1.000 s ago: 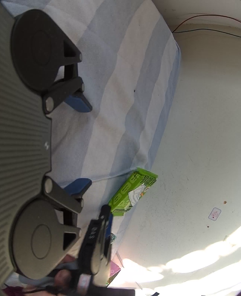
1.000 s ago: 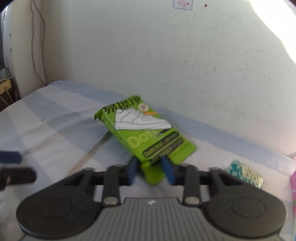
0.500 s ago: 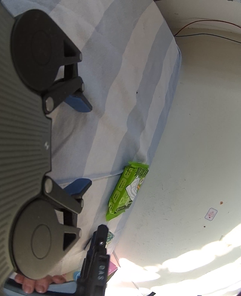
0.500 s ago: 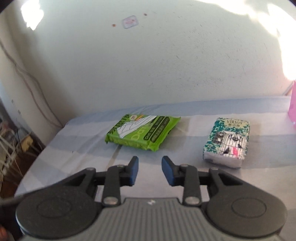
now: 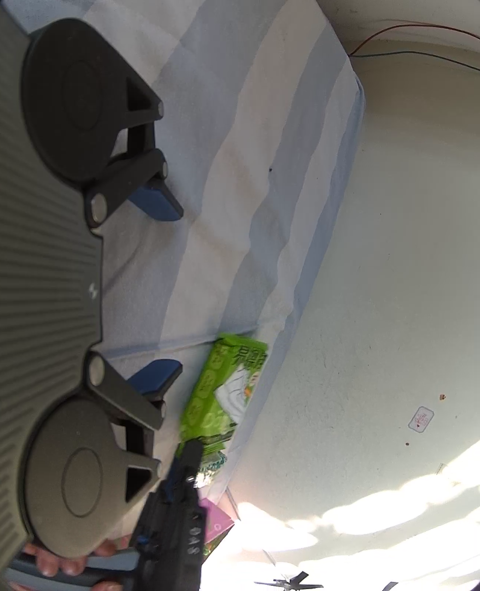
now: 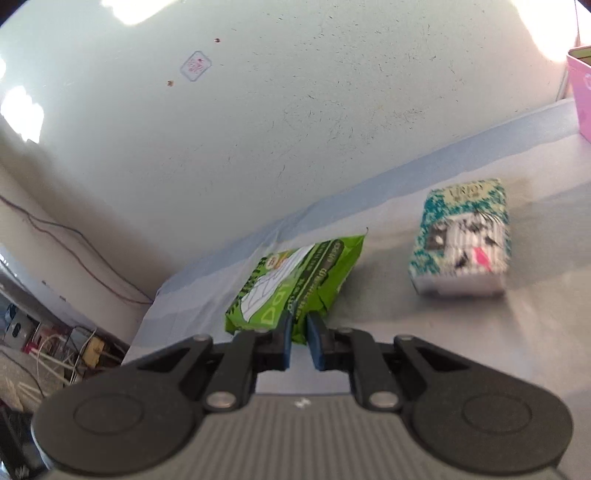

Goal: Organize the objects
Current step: 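Carry the wet-wipes packet into the pink tin and open the right tool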

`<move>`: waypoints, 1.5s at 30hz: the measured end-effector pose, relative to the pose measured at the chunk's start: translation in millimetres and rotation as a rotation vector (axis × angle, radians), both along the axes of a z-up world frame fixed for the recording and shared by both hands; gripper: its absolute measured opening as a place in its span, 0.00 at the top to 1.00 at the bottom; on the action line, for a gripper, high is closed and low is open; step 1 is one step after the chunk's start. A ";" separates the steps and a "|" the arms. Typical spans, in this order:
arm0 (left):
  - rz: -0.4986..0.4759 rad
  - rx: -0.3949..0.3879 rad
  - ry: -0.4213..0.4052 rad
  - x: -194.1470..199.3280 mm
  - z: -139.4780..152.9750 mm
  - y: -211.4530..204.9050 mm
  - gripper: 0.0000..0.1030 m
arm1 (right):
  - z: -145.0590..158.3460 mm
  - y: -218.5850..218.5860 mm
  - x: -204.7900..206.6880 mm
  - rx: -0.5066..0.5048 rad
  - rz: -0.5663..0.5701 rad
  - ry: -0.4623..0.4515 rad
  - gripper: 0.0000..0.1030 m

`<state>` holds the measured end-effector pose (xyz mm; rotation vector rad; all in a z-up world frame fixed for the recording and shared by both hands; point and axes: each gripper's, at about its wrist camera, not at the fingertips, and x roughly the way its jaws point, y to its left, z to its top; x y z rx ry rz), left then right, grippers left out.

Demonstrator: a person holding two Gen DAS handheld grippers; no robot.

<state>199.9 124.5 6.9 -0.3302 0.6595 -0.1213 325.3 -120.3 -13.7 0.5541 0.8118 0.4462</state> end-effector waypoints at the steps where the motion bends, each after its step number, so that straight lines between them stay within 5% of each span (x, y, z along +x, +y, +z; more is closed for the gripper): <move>1: -0.034 -0.019 -0.001 -0.5 -0.1 -0.9 0.19 | 1.1 -7.3 -16.5 -0.003 0.023 0.003 0.90; 5: -0.329 -0.115 0.016 -6.8 -4.0 -25.3 0.20 | -1.7 -55.4 -104.0 -0.020 0.060 0.019 0.89; 10: -0.635 -0.129 0.044 -50.3 -1.1 -95.1 0.23 | -3.9 -129.6 -224.2 -0.003 -0.037 -0.001 0.89; 13: -0.724 -0.054 0.055 -78.2 -4.3 -134.9 0.23 | -1.5 -158.3 -269.6 -0.029 -0.110 -0.031 0.89; 16: -0.764 -0.062 0.097 -97.3 -8.4 -163.1 0.25 | -4.0 -176.3 -296.0 -0.020 -0.135 -0.032 0.82; 21: -0.788 0.031 0.092 -120.4 -8.1 -195.5 0.38 | -8.8 -187.7 -296.4 0.020 -0.132 -0.066 0.64; 27: -0.759 0.041 0.075 -115.4 9.8 -196.6 0.56 | -5.3 -182.3 -283.8 -0.037 -0.098 -0.152 0.80; 35: -0.792 0.055 -0.138 -98.3 87.5 -253.0 0.54 | 56.2 -224.6 -282.7 -0.036 -0.173 -0.407 0.80; 40: -0.883 0.107 -0.074 -58.1 82.6 -341.7 0.52 | 66.0 -281.2 -259.9 -0.081 -0.322 -0.392 0.80; 45: -0.917 0.112 0.027 -19.4 66.3 -407.5 0.51 | 54.8 -341.1 -227.3 -0.071 -0.398 -0.272 0.80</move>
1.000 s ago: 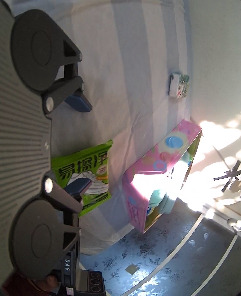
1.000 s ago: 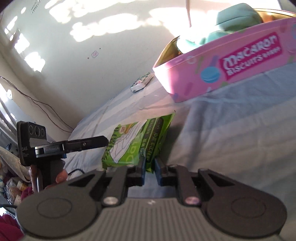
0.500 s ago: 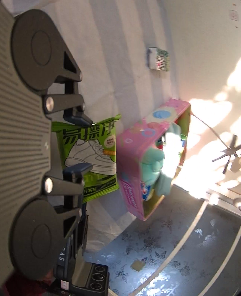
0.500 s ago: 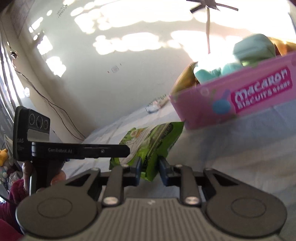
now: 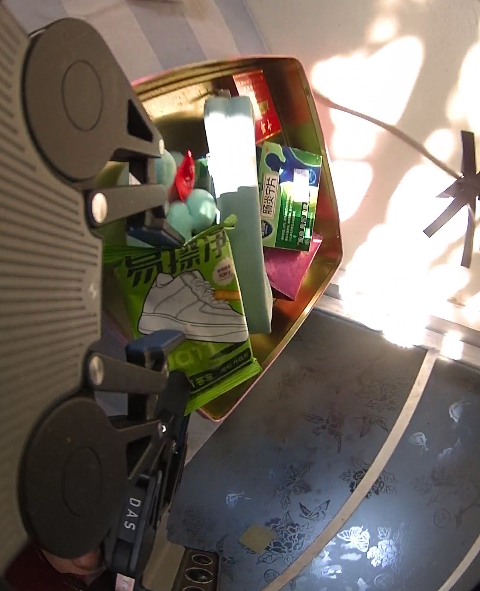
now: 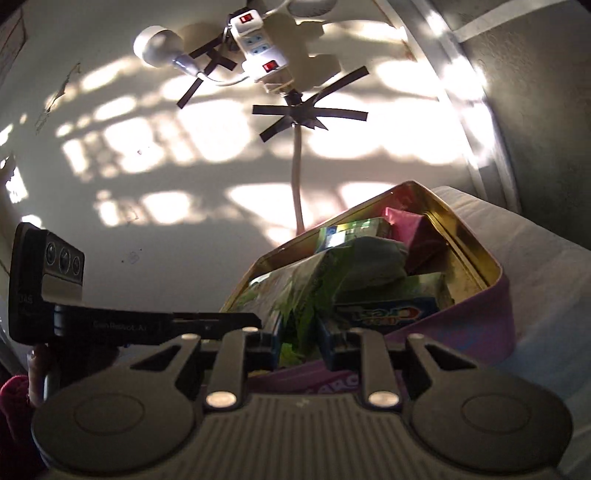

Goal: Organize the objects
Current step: 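Carry the wet-wipes packet into the pink tin and open the right tool, then move the right tool to the white-green tissue pack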

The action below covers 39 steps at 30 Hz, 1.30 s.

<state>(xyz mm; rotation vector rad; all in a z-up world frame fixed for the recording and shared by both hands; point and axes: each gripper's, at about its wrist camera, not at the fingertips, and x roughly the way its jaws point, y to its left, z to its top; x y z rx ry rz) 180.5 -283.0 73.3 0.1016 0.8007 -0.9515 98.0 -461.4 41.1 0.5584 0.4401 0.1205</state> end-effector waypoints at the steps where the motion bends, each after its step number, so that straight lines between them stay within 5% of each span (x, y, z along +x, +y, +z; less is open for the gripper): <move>1: 0.003 0.002 0.004 5.7 -2.9 -8.6 0.50 | -4.9 -10.4 6.0 0.005 -0.010 0.017 0.80; 3: 0.013 0.010 -0.002 13.8 -7.4 -22.5 0.49 | -9.6 -20.6 21.1 -0.009 -0.032 0.041 0.80; 7: 0.060 0.036 -0.071 21.4 -11.1 -44.6 0.32 | -7.3 -19.1 45.3 -0.123 -0.074 0.045 0.78; 10: 0.125 0.050 -0.089 23.0 -10.5 -44.0 0.29 | -5.8 -9.4 56.2 -0.218 -0.113 0.042 0.64; 12: 0.149 0.045 -0.086 17.3 -8.0 -35.3 0.29 | -4.2 -0.8 48.6 -0.302 -0.188 0.014 0.45; 13: 0.154 0.036 -0.099 10.4 -5.3 -29.6 0.29 | -2.8 1.1 40.3 -0.313 -0.217 -0.015 0.45; 21: 0.208 0.095 -0.334 -63.6 6.0 20.1 0.28 | -2.1 25.3 -36.1 -0.184 -0.290 -0.110 0.45; 27: 0.271 0.100 -0.339 -93.1 -3.6 76.6 0.28 | -18.3 64.6 -72.5 -0.136 -0.239 -0.045 0.44; 39: 0.498 0.206 -0.285 -80.4 -47.8 175.4 0.28 | -39.5 154.8 -50.7 -0.196 -0.014 0.091 0.44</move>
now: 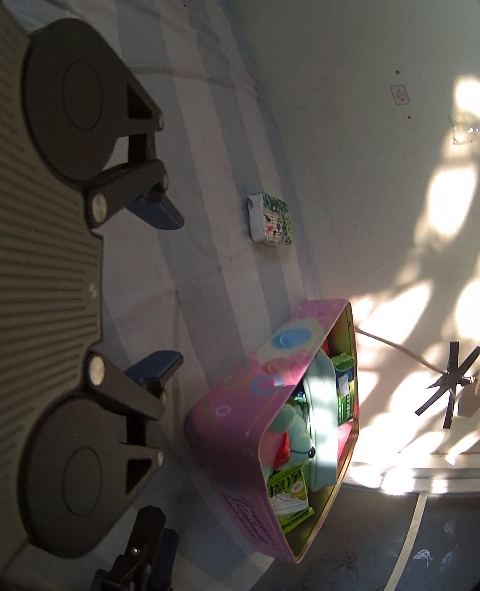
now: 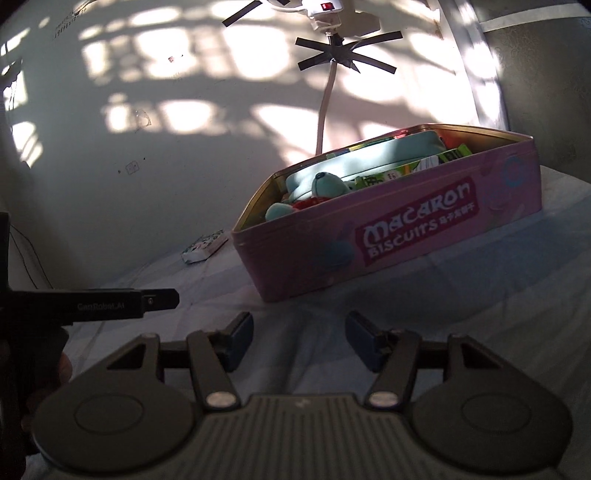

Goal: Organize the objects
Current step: 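Move the right tool to the white-green tissue pack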

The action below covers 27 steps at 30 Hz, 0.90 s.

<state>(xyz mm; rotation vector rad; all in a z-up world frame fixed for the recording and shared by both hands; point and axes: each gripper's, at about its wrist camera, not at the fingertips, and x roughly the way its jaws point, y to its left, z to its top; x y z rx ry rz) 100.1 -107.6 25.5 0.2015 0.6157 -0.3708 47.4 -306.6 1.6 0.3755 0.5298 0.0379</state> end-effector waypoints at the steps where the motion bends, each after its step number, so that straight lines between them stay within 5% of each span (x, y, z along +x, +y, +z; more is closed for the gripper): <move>1: 0.020 0.006 -0.003 2.3 -2.1 8.5 0.28 | -1.1 6.0 2.3 -0.006 0.012 0.008 0.44; 20: 0.195 0.010 0.012 55.7 -23.7 101.4 0.28 | 0.5 109.3 53.2 -0.151 0.257 0.098 0.43; 27: 0.229 -0.069 0.040 70.6 -30.2 127.3 0.26 | -0.3 150.2 90.6 -0.219 0.335 0.104 0.39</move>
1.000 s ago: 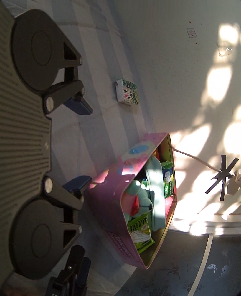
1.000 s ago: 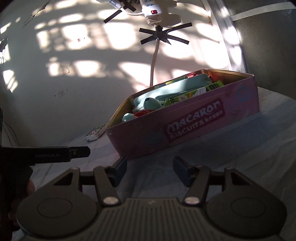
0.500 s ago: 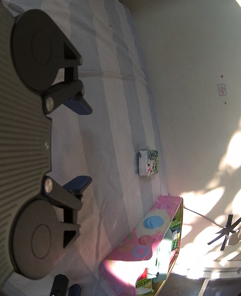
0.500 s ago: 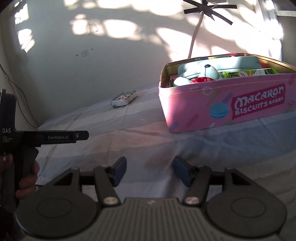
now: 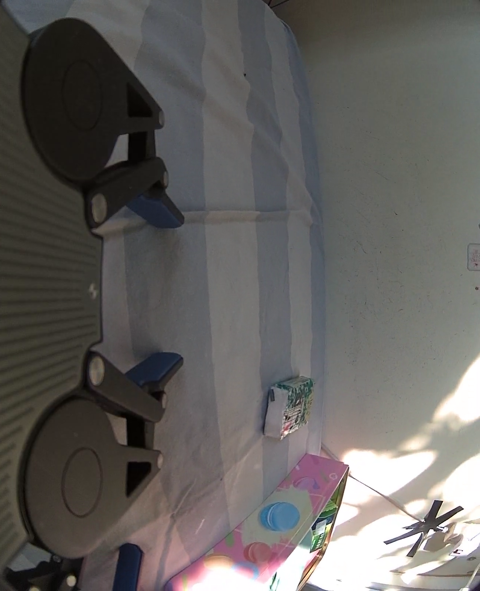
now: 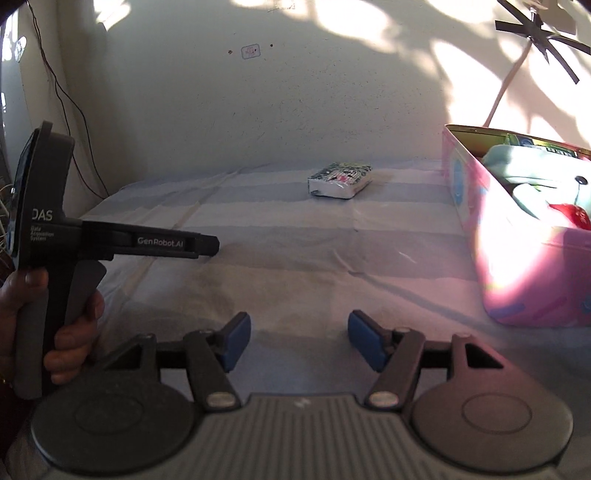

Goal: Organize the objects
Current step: 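Move the right tool to the white-green tissue pack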

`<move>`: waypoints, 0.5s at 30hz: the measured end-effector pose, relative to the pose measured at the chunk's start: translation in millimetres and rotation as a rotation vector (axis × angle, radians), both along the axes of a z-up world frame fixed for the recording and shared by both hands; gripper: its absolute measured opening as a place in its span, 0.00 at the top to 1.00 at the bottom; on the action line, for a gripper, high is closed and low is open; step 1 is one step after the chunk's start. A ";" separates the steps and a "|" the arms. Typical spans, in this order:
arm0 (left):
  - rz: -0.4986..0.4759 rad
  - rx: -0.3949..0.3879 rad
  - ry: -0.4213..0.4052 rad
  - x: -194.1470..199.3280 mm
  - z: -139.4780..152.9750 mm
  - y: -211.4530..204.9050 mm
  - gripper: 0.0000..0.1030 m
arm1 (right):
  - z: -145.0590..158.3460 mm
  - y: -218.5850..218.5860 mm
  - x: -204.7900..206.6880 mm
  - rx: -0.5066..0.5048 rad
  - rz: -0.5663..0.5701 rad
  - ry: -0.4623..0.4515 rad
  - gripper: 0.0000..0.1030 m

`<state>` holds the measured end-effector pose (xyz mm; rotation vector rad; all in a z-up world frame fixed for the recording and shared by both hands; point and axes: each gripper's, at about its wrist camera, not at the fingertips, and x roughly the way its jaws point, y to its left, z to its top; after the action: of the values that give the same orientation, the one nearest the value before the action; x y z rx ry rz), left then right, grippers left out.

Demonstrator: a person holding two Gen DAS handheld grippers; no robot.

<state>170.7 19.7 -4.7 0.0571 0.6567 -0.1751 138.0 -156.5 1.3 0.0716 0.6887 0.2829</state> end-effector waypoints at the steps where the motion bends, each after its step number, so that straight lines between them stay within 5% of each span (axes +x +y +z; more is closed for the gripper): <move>1: 0.010 0.012 -0.008 0.5 0.0 1.1 0.26 | -0.1 5.0 6.3 -0.012 0.008 0.001 0.38; 9: 0.179 -0.028 0.005 22.4 4.3 45.3 0.26 | -1.9 35.2 54.2 -0.054 0.019 -0.015 0.34; 15: 0.197 -0.071 0.027 29.0 2.8 51.0 0.18 | 0.3 30.5 114.7 -0.033 -0.155 -0.047 0.30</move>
<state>199.7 70.7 -1.9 -0.0781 0.6786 -0.0092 252.6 -125.9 1.6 0.0858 0.6374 0.1236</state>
